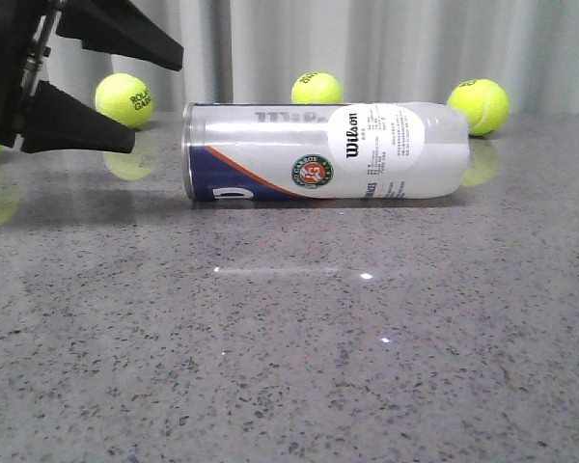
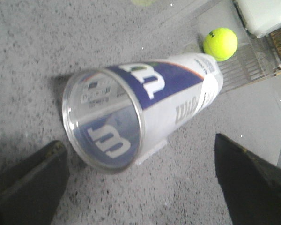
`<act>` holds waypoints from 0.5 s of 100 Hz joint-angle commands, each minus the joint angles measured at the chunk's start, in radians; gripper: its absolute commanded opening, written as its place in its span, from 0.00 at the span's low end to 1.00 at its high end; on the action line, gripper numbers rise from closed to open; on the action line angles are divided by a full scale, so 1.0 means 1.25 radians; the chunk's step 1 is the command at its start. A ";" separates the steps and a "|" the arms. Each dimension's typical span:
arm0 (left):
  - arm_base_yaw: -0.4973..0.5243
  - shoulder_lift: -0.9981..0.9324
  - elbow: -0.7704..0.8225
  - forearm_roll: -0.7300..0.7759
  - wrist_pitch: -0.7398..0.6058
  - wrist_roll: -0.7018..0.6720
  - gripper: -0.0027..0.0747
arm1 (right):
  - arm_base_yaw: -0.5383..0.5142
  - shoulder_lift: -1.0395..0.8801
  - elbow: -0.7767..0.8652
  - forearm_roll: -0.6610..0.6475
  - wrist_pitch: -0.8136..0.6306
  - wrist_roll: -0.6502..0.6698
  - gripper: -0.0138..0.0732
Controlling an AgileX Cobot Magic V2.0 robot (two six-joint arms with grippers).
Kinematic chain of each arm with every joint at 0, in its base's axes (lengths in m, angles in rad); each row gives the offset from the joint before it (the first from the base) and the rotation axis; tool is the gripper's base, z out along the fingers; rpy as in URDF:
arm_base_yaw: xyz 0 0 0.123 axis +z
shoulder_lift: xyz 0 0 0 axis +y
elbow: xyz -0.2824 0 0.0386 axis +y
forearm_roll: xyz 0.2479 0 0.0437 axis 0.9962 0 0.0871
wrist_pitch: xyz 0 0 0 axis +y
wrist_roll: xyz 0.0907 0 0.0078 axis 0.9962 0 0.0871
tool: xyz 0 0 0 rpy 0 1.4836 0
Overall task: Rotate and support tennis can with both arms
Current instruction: 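Move the left gripper down to the can's open end and grasp it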
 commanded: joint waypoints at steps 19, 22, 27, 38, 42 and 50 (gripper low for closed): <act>-0.062 0.047 -0.105 -0.081 0.050 0.011 0.81 | -0.004 0.007 -0.020 -0.010 -0.069 0.000 0.08; -0.072 0.055 -0.113 -0.091 0.052 0.011 0.81 | -0.004 0.007 -0.020 -0.010 -0.069 0.000 0.08; -0.085 0.072 -0.125 -0.105 0.052 0.011 0.81 | -0.004 0.007 -0.020 -0.010 -0.069 0.000 0.08; -0.111 0.100 -0.142 -0.135 0.054 0.011 0.81 | -0.004 0.007 -0.020 -0.010 -0.069 0.000 0.08; -0.116 0.110 -0.145 -0.148 0.055 0.011 0.81 | -0.004 0.007 -0.020 -0.010 -0.069 0.000 0.08; -0.126 0.123 -0.146 -0.172 0.057 0.011 0.79 | -0.004 0.007 -0.020 -0.010 -0.069 0.000 0.08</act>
